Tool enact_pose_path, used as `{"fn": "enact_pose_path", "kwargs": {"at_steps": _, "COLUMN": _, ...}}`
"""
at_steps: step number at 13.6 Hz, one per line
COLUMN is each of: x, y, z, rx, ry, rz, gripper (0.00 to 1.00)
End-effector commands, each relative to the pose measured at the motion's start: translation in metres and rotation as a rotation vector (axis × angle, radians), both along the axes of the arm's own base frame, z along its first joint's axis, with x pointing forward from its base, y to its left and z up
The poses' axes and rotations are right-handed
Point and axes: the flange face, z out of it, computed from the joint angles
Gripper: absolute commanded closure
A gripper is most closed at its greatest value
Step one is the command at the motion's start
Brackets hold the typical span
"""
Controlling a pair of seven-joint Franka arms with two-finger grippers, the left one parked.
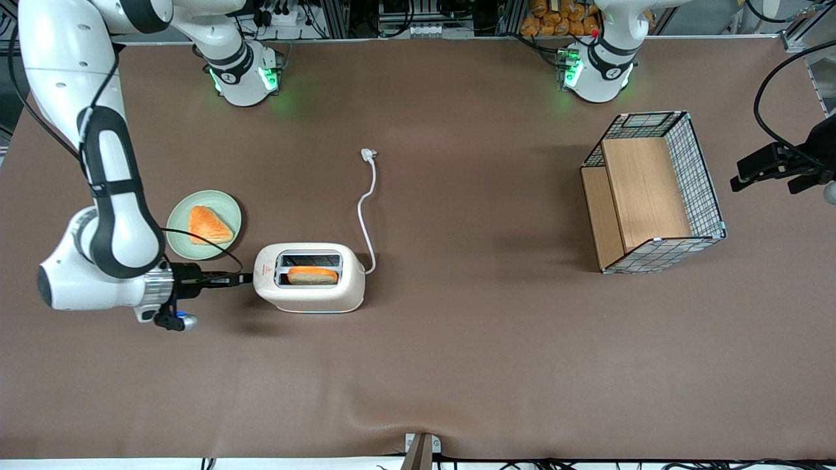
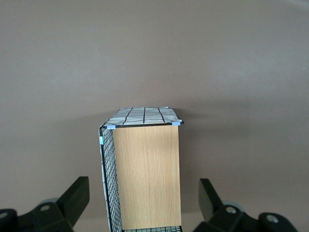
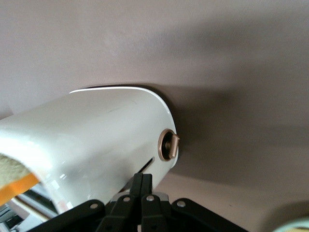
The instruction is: Press toaster button with right arm
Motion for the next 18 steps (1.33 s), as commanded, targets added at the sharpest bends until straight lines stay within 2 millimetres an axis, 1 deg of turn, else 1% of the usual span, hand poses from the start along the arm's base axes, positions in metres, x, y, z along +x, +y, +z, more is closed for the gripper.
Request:
{"fn": "enact_pose_path", "kwargs": {"at_steps": 1, "x": -0.006, "y": -0.007, "z": 0.046, "rx": -0.066, "ry": -0.022, "rz": 0.038, "gripper": 0.66}}
{"fn": "enact_pose_path", "kwargs": {"at_steps": 2, "x": -0.006, "y": -0.011, "z": 0.059, "rx": -0.097, "ry": -0.038, "rz": 0.042, "gripper": 0.01}}
{"fn": "enact_pose_path", "kwargs": {"at_steps": 4, "x": -0.008, "y": -0.019, "z": 0.084, "rx": -0.154, "ry": -0.072, "rz": 0.069, "gripper": 0.00}}
{"fn": "enact_pose_path", "kwargs": {"at_steps": 7, "x": -0.019, "y": -0.029, "z": 0.130, "rx": -0.270, "ry": -0.135, "rz": 0.135, "gripper": 0.00}}
{"fn": "enact_pose_path", "kwargs": {"at_steps": 9, "x": -0.033, "y": -0.035, "z": 0.153, "rx": -0.353, "ry": -0.159, "rz": 0.177, "gripper": 0.00}}
{"fn": "enact_pose_path", "kwargs": {"at_steps": 11, "x": -0.049, "y": -0.041, "z": 0.167, "rx": -0.400, "ry": -0.172, "rz": 0.197, "gripper": 0.00}}
{"fn": "enact_pose_path", "kwargs": {"at_steps": 15, "x": -0.075, "y": -0.052, "z": 0.221, "rx": -0.482, "ry": -0.229, "rz": 0.215, "gripper": 0.00}}
{"fn": "enact_pose_path", "kwargs": {"at_steps": 18, "x": -0.107, "y": -0.062, "z": 0.260, "rx": -0.529, "ry": -0.269, "rz": 0.210, "gripper": 0.00}}
